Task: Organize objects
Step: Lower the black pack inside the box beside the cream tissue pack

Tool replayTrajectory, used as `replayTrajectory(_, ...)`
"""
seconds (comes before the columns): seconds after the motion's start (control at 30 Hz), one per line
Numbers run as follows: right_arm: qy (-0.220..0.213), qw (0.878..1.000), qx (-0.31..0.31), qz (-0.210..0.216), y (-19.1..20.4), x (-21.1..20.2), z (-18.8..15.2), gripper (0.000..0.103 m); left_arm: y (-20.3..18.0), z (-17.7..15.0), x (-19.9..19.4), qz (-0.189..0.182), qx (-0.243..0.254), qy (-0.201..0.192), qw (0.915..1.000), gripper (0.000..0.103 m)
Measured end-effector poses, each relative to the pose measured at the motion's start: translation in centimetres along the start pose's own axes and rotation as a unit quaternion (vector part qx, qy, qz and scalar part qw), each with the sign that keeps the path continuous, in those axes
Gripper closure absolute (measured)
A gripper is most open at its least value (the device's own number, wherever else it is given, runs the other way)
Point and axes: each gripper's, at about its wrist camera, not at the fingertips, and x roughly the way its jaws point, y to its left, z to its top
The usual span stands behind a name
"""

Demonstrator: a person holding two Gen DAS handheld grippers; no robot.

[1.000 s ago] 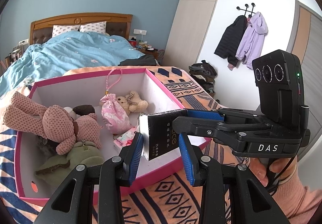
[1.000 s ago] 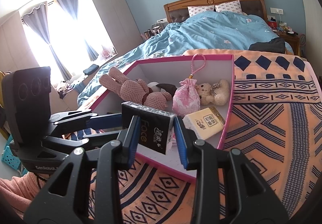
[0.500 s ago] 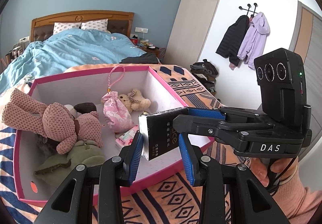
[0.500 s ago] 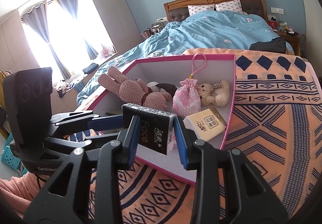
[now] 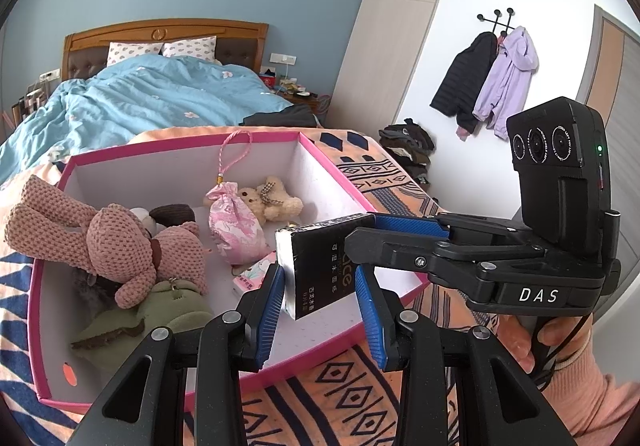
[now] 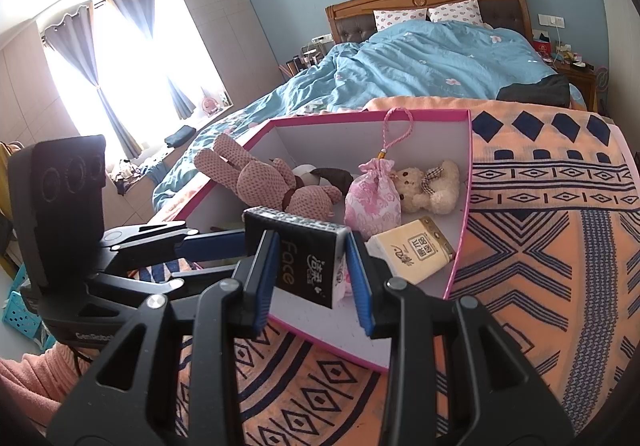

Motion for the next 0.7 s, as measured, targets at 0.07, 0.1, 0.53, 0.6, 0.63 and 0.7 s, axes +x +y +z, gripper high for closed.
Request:
replayTrajectory(0.07,0.000,1.000,0.000,0.001,-0.02,-0.01,0.01,0.065,0.04,0.04,0.02,0.000,0.001,0.000,1.0000,0.067)
replayTrajectory(0.1,0.000,1.000,0.000,0.001,-0.01,0.00,0.00,0.065,0.06,0.06,0.03,0.001,0.001,0.000,1.0000,0.067)
replayTrajectory(0.53,0.002,1.000,0.001,0.000,0.13,0.10,0.25,0.065,0.22,0.14,0.08,0.001,-0.003,0.002,1.0000,0.067)
replayTrajectory(0.6,0.002,1.000,0.001,-0.001,0.15,0.09,0.26,0.065,0.26,0.18,0.10,0.002,-0.003,0.002,1.0000,0.067)
replayTrajectory(0.63,0.002,1.000,0.001,-0.001,0.14,0.08,0.25,0.065,0.33,0.22,0.12,0.002,-0.004,0.003,1.0000,0.067)
replayTrajectory(0.7,0.002,1.000,0.002,0.000,0.13,0.08,0.26,0.065,0.40,0.24,0.14,0.003,-0.004,0.004,1.0000,0.067)
